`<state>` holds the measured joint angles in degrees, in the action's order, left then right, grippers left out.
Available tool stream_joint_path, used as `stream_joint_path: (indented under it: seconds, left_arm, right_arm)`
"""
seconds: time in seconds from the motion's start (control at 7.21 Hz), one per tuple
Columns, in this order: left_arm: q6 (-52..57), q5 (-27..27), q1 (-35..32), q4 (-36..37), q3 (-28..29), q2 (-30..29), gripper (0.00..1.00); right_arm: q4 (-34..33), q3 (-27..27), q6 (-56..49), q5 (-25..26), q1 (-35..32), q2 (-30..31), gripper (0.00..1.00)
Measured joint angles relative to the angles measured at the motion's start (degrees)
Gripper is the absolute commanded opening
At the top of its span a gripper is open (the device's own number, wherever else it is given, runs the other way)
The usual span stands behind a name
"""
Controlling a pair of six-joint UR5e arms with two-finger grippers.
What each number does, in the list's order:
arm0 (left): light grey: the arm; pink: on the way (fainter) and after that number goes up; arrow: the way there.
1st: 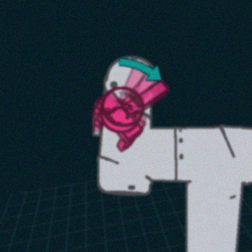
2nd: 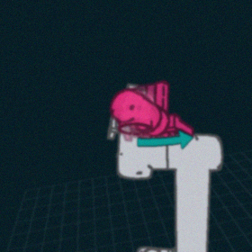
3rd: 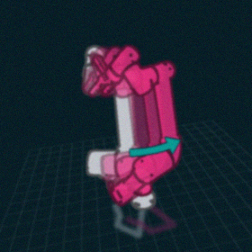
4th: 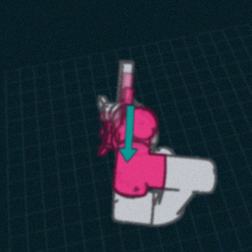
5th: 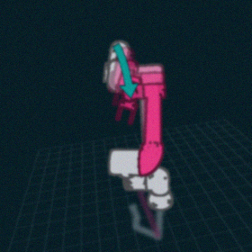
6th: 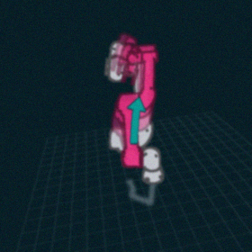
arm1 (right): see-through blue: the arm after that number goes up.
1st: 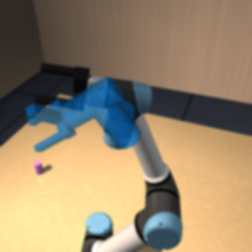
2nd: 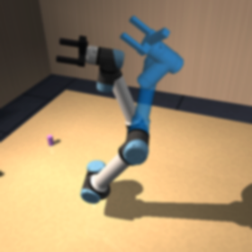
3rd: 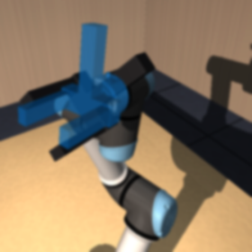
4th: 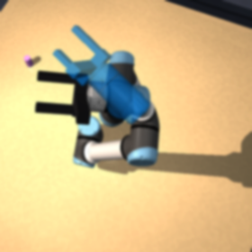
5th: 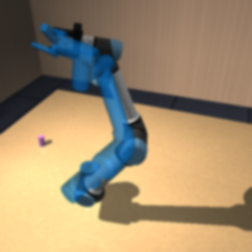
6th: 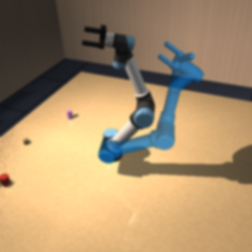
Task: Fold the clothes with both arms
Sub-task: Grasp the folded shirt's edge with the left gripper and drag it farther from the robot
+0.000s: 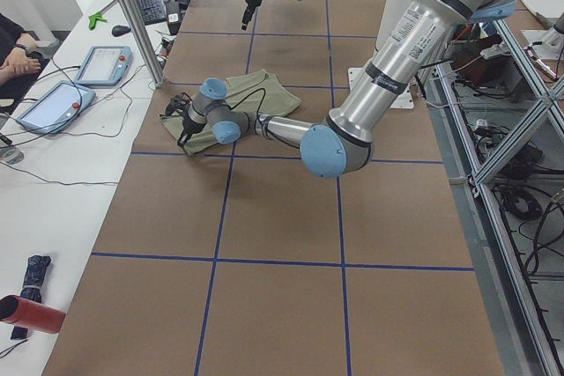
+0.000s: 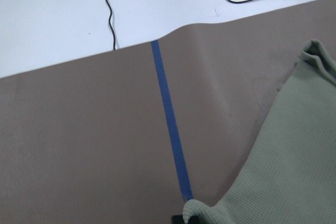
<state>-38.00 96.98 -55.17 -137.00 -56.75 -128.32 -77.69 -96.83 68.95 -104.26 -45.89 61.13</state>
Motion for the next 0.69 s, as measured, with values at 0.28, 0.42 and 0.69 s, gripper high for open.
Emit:
stream_joint_path:
  seconds: [0.28, 0.42, 0.69]
  left_arm:
    - [6.06, 0.05, -1.94, -3.72, 3.01, 0.08, 1.00]
    - [8.34, 0.26, -2.25, -7.18, 3.19, 1.80, 1.00]
    - [11.49, 5.97, -4.10, -10.80, 2.27, 3.55, 1.00]
  right_arm:
    - [0.01, 0.17, 0.47, 0.15, 0.69, -0.42, 1.00]
    - [0.09, 0.30, 0.67, 0.18, 0.98, -0.73, 1.00]
    - [0.32, 0.46, 0.82, 0.14, 1.15, -1.17, 1.00]
